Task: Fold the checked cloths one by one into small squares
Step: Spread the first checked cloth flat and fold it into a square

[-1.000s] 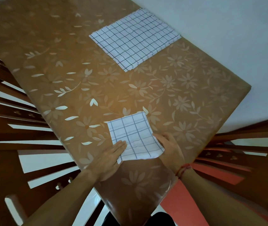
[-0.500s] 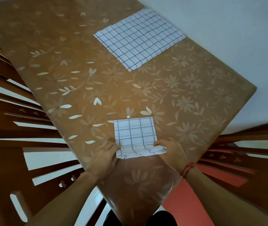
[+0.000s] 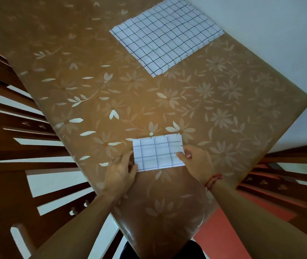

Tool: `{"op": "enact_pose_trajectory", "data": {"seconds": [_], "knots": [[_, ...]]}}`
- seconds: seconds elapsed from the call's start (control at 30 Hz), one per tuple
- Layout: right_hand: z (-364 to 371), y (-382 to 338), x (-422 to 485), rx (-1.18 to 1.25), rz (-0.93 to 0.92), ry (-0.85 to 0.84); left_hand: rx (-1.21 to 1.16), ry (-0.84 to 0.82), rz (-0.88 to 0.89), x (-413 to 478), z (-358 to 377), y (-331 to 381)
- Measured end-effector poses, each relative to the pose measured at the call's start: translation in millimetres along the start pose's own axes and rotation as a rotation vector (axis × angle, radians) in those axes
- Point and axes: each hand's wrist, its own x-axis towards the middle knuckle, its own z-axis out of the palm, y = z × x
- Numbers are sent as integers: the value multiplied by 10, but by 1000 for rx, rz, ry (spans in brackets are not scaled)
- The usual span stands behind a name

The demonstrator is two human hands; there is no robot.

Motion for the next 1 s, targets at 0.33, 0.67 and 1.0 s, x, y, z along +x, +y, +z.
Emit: {"op": "enact_pose_trajectory", "data": {"seconds": [0.33, 0.67, 1.0], "knots": [[85, -46, 121, -13, 42, 33, 252, 26, 190, 77, -2, -94], [536, -563, 56, -396, -601, -1, 523, -88, 408, 185, -26, -224], [864, -588, 174, -600, -683, -158, 629, -129, 406, 238, 33, -332]]}}
